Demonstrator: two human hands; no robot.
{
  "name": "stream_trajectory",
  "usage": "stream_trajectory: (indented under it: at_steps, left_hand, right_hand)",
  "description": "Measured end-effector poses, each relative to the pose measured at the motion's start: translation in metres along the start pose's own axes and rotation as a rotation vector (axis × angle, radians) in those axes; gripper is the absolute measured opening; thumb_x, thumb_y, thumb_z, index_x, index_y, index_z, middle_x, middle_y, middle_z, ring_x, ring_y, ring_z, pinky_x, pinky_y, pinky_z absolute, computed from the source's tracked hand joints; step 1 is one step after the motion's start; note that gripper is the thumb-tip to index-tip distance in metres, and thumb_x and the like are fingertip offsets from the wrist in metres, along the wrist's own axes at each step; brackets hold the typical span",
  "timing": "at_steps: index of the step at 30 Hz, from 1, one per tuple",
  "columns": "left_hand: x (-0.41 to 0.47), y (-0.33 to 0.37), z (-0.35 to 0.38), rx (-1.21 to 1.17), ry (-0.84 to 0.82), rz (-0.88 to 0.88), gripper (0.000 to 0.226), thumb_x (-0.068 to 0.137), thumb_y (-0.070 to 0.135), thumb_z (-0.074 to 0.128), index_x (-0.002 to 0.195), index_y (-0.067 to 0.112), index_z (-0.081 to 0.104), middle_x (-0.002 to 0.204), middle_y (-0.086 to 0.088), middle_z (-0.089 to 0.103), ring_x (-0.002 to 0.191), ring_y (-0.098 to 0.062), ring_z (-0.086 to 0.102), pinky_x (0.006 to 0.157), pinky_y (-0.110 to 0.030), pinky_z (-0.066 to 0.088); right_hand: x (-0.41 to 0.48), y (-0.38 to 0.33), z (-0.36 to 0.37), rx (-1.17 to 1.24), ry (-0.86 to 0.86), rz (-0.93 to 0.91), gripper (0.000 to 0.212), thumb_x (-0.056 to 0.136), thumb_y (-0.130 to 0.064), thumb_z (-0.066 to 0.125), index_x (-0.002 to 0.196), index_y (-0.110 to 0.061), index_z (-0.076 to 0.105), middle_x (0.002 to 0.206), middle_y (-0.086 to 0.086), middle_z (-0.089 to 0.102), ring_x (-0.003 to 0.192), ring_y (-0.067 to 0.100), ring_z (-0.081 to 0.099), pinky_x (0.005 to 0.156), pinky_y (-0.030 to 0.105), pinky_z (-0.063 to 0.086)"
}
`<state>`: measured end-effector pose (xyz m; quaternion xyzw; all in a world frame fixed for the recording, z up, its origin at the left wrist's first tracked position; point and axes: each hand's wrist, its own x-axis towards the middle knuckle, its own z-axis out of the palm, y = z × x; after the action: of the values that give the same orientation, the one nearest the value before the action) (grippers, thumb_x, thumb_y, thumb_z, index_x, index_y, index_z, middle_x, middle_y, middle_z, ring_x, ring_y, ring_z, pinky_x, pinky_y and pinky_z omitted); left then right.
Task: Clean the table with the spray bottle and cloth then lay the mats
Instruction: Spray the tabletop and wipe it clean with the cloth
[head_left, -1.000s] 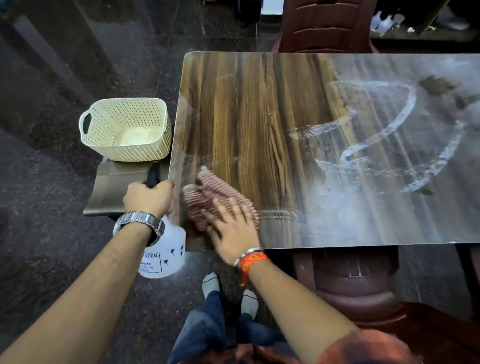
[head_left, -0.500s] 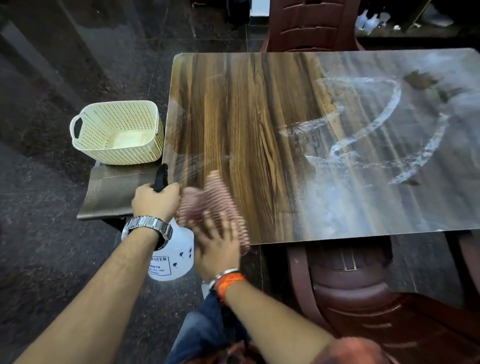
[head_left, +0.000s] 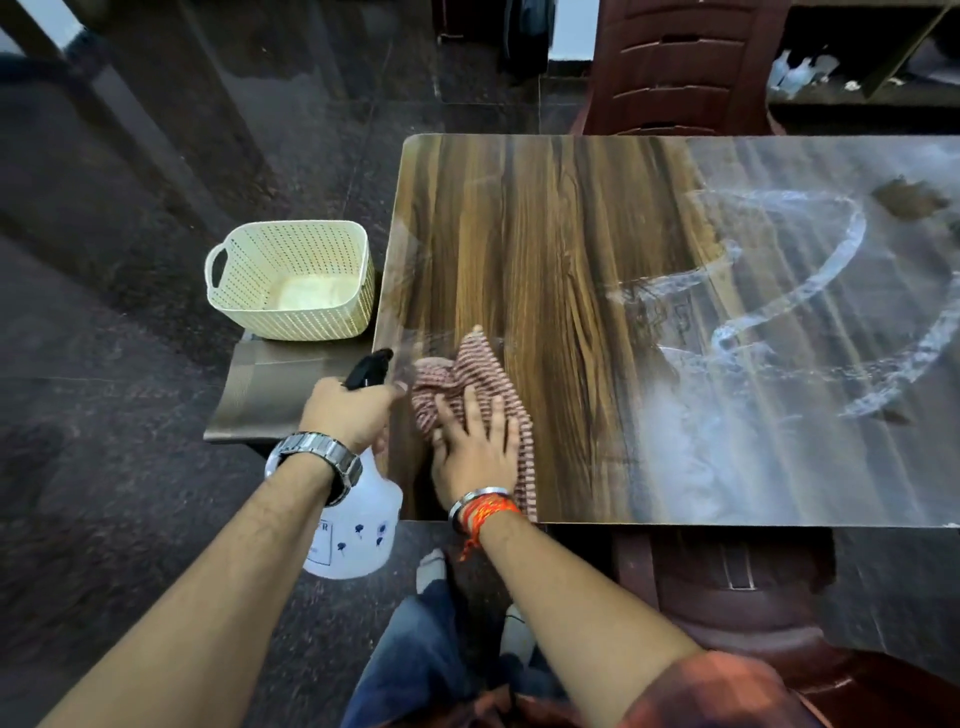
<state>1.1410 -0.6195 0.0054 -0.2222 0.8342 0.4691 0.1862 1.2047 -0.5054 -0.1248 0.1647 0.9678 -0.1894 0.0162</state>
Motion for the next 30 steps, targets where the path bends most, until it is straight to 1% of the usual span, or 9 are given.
stream_trajectory:
  at_steps: [2,4,7,10,17,21,25,28,30]
  left_hand:
    - [0.009,-0.002,0.000,0.021,0.005,-0.001,0.030,0.075,0.030,0.075,0.061,0.010,0.057,0.042,-0.006,0.054,0.033,-0.022,0.049,0.056,-0.032,0.045]
    - [0.025,-0.002,-0.003,0.026,0.002,-0.008,0.030,0.078,0.029,0.075,0.063,0.006,0.063,0.050,-0.010,0.064,0.032,-0.021,0.051,0.055,-0.031,0.047]
    - [0.055,0.005,-0.008,0.040,-0.011,-0.016,0.026,0.080,0.030,0.074,0.069,0.006,0.072,0.066,-0.010,0.076,0.033,-0.021,0.055,0.054,-0.032,0.054]
    - [0.086,0.016,-0.016,0.057,0.007,-0.006,0.025,0.080,0.030,0.070,0.064,0.010,0.072,0.067,-0.010,0.076,0.037,-0.021,0.057,0.059,-0.035,0.058]
    - [0.161,0.055,-0.031,0.070,-0.068,0.009,0.024,0.076,0.036,0.072,0.069,0.013,0.073,0.068,-0.011,0.076,0.037,-0.022,0.056,0.063,-0.040,0.057]
    - [0.186,0.082,-0.028,0.109,-0.085,0.048,0.028,0.082,0.034,0.072,0.067,0.010,0.072,0.060,-0.009,0.073,0.035,-0.017,0.055,0.057,-0.027,0.048]
    - [0.193,0.107,-0.011,0.163,-0.092,0.086,0.030,0.083,0.032,0.070,0.074,0.004,0.074,0.055,-0.005,0.068,0.034,-0.013,0.055,0.049,-0.021,0.042]
    - [0.190,0.117,0.006,0.158,-0.127,0.085,0.026,0.084,0.030,0.069,0.074,0.006,0.074,0.049,0.003,0.065,0.032,-0.013,0.054,0.051,-0.021,0.044]
    - [0.185,0.120,0.021,0.154,-0.147,0.083,0.025,0.085,0.031,0.070,0.080,0.007,0.074,0.059,0.002,0.071,0.034,-0.013,0.053,0.050,-0.020,0.043]
  right_hand:
    - [0.018,0.003,0.002,0.002,0.076,0.130,0.054,0.085,-0.046,0.031,0.138,-0.047,0.039,0.152,-0.006,0.036,0.140,0.033,0.027,0.113,0.054,0.018]
    - [0.031,-0.005,0.001,0.014,0.093,0.185,0.055,0.085,-0.046,0.027,0.139,-0.045,0.039,0.153,-0.006,0.033,0.142,0.035,0.023,0.113,0.056,0.014]
    - [0.048,-0.016,0.005,-0.042,0.001,-0.035,0.057,0.084,-0.046,0.030,0.141,-0.047,0.032,0.156,-0.007,0.025,0.143,0.038,0.014,0.115,0.057,0.010]
    - [0.073,-0.036,0.013,-0.068,-0.045,-0.225,0.055,0.086,-0.047,0.036,0.141,-0.048,0.031,0.158,-0.006,0.022,0.143,0.038,0.015,0.114,0.056,0.008]
    - [0.214,-0.094,0.026,-0.051,-0.075,-0.069,0.050,0.093,-0.049,0.033,0.142,-0.054,0.024,0.158,-0.013,0.019,0.145,0.032,0.012,0.114,0.051,0.001]
    - [0.283,-0.091,0.008,-0.063,-0.116,-0.036,0.052,0.094,-0.050,0.029,0.144,-0.054,0.015,0.159,-0.014,0.009,0.146,0.030,0.002,0.116,0.050,-0.004]
    - [0.304,-0.036,-0.016,-0.051,-0.077,0.082,0.052,0.094,-0.050,0.030,0.145,-0.053,0.015,0.159,-0.013,0.008,0.146,0.029,0.003,0.117,0.050,-0.002]
    - [0.293,0.054,-0.045,-0.080,0.009,0.288,0.051,0.096,-0.050,0.029,0.146,-0.050,0.016,0.160,-0.010,0.010,0.146,0.031,0.007,0.116,0.051,0.001]
    - [0.272,0.131,-0.073,-0.097,0.059,0.453,0.051,0.098,-0.050,0.027,0.147,-0.048,0.016,0.160,-0.007,0.011,0.145,0.034,0.009,0.117,0.052,0.003]
